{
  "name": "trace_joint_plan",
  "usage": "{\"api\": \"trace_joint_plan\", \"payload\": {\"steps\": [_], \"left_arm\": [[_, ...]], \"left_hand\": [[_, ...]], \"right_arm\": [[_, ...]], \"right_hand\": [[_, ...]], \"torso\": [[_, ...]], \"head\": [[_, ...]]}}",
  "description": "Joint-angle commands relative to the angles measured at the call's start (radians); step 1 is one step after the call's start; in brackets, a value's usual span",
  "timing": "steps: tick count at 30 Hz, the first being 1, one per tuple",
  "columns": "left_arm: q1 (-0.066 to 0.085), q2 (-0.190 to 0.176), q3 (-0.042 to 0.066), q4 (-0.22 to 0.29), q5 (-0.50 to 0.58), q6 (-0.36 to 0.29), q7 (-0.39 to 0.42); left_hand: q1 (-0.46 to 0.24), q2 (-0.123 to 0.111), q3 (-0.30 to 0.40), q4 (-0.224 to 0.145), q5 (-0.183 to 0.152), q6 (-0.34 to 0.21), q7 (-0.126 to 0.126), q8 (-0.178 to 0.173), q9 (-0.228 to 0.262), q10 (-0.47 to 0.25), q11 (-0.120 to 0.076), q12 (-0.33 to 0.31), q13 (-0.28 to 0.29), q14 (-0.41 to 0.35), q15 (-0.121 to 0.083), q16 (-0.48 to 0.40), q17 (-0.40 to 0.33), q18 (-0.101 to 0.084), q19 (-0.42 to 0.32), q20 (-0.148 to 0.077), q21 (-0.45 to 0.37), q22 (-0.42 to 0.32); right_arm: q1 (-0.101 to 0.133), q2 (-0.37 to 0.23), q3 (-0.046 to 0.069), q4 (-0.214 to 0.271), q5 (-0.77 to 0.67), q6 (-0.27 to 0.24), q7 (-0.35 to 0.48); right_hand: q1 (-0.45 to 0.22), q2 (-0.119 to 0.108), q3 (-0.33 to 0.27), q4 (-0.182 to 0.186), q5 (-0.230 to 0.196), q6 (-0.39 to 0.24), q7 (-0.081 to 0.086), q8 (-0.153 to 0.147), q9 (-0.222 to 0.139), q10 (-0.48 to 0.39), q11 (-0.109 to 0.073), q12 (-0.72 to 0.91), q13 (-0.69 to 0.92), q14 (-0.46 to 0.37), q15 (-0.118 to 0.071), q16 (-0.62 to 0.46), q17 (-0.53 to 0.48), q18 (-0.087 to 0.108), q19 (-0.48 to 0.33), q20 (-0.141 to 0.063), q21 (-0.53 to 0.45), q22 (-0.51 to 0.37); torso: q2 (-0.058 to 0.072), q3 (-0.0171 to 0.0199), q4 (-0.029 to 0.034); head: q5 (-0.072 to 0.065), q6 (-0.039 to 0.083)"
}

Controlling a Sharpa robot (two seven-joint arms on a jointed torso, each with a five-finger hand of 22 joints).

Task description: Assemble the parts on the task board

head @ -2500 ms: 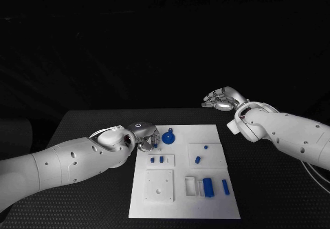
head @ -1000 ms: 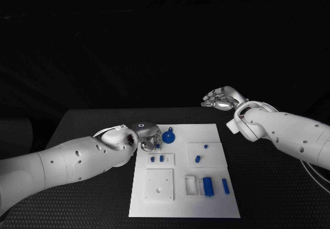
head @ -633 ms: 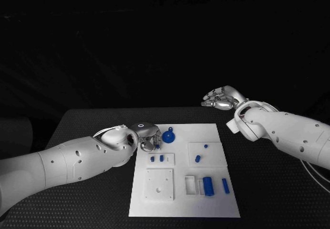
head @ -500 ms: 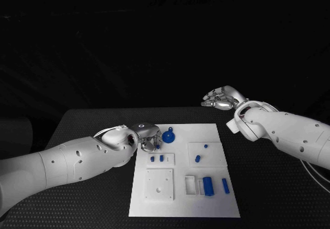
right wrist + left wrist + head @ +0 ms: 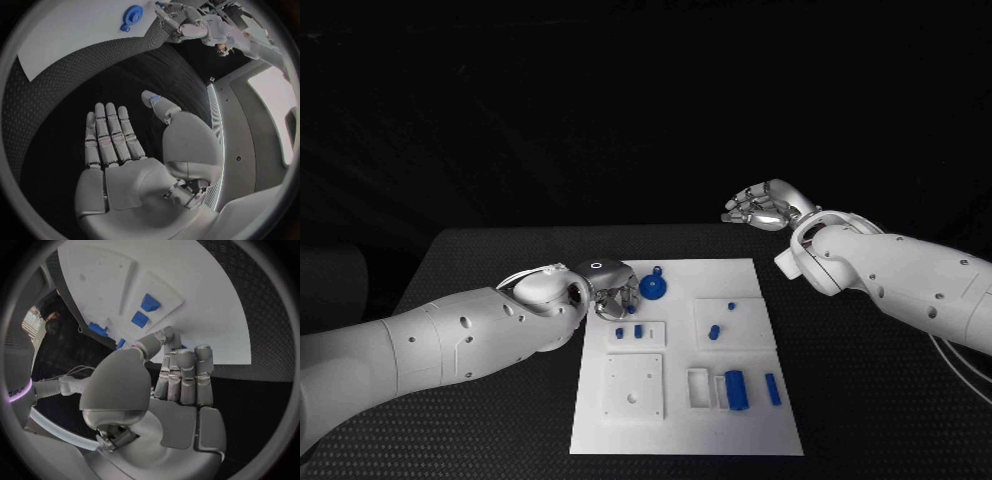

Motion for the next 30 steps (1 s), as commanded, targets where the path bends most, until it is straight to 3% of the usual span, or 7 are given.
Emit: {"api": "trace_joint_plan", "payload": {"steps": [1,12,23,30], "left_arm": [[-0.002,0.004,-0.005,0.002,0.010,0.016,0.004],[-0.004,0.007,-0.007,0.002,0.012,0.017,0.003],[-0.004,0.014,-0.008,-0.004,0.015,0.057,-0.013],[-0.004,0.015,-0.016,-0.012,0.025,0.076,-0.031]], "left_hand": [[-0.013,0.001,0.003,0.004,-0.004,0.005,0.000,0.003,-0.001,0.001,0.003,-0.005,-0.001,0.006,-0.002,-0.007,-0.002,0.023,0.001,-0.038,-0.006,0.008],[-0.012,0.001,0.004,0.004,-0.005,0.004,0.000,0.002,-0.002,0.000,0.004,-0.006,-0.001,0.006,-0.002,-0.007,-0.002,0.023,0.001,-0.038,-0.006,0.008],[-0.014,-0.001,0.002,0.004,-0.008,-0.002,0.003,-0.001,-0.004,-0.004,0.006,-0.010,-0.003,0.004,0.000,-0.008,-0.002,0.022,0.000,-0.037,-0.007,0.009],[-0.019,-0.008,-0.004,0.003,-0.023,-0.022,0.010,-0.012,-0.011,-0.021,0.012,-0.022,-0.008,-0.006,0.006,-0.010,0.000,0.021,-0.007,-0.034,-0.009,0.011]], "right_arm": [[0.000,0.000,0.000,0.001,-0.005,0.011,0.011],[0.000,0.000,0.000,0.001,-0.005,0.011,0.011],[0.000,-0.001,0.000,0.002,-0.005,0.011,0.011],[0.000,-0.002,0.000,0.003,-0.005,0.011,0.011]], "right_hand": [[-0.003,0.007,-0.005,0.001,0.003,0.002,-0.002,0.004,-0.001,0.005,0.001,-0.007,0.000,0.006,0.000,0.004,-0.002,-0.013,0.008,-0.001,-0.005,0.002],[-0.003,0.007,-0.005,0.001,0.003,0.002,-0.002,0.004,-0.001,0.005,0.001,-0.007,0.000,0.006,0.000,0.004,-0.002,-0.013,0.008,-0.001,-0.005,0.002],[-0.003,0.007,-0.005,0.001,0.003,0.002,-0.002,0.004,-0.002,0.006,0.001,-0.008,0.000,0.006,0.000,0.005,-0.002,-0.013,0.009,-0.001,-0.006,0.003],[-0.003,0.007,-0.005,0.001,0.003,0.002,-0.002,0.004,-0.002,0.006,0.001,-0.008,0.000,0.006,0.000,0.005,-0.002,-0.013,0.009,-0.001,-0.007,0.003]], "torso": [[0.000,-0.0001,0.0000],[0.000,0.0004,-0.0001],[0.000,0.0001,0.0001],[0.000,-0.0003,-0.0004]], "head": [[-0.001,0.000],[-0.002,0.000],[-0.002,-0.001],[-0.003,-0.003]]}}
